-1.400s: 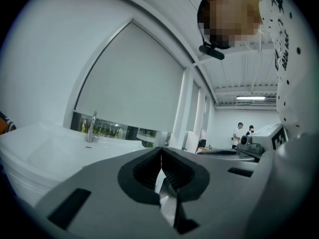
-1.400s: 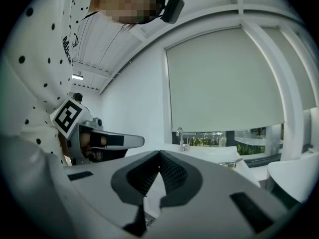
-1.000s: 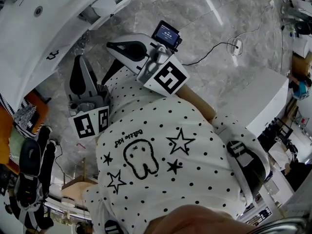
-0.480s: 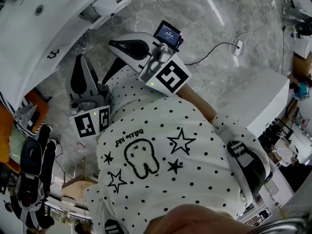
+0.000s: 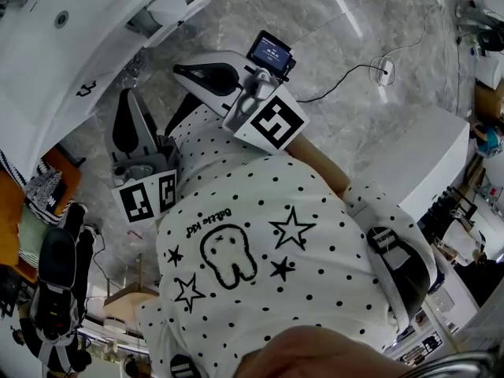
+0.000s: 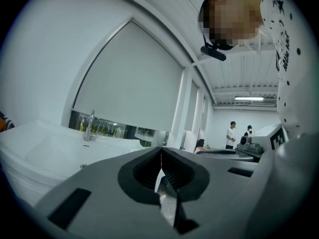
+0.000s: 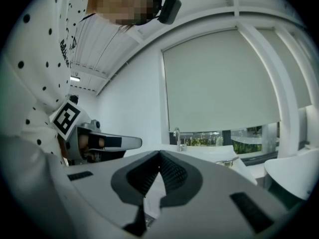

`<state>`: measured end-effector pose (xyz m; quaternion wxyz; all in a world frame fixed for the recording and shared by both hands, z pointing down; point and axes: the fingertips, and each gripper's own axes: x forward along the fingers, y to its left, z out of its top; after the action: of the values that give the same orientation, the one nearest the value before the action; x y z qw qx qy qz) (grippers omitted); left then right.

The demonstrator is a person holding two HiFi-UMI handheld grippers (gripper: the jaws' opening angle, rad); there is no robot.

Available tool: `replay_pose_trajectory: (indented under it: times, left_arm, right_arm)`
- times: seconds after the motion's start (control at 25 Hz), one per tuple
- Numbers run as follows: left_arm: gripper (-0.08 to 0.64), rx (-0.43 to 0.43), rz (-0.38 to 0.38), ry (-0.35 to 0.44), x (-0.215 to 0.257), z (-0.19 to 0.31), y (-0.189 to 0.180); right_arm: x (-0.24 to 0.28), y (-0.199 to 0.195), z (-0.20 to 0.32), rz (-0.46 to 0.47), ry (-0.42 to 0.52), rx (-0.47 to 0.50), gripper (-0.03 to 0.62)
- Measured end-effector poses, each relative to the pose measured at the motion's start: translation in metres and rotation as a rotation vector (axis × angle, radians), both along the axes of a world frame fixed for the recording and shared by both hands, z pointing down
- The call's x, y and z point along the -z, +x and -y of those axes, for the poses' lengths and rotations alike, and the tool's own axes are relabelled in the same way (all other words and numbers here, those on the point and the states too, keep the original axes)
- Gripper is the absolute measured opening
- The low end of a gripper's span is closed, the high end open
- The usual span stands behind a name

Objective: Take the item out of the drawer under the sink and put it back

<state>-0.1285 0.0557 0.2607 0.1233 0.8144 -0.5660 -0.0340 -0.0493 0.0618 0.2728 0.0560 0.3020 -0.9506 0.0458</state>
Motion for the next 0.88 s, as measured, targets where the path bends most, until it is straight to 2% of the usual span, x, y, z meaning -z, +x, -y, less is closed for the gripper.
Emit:
replay_pose_trajectory:
  times: [0.88]
  left_arm:
    - [0.005,0.005,-0.012,-0.012,-0.0030,-0.0013,-0.0013]
  right_arm:
    - [-0.0023,0.0013,0.0008,0.017,-0.020,-0.005,0.012]
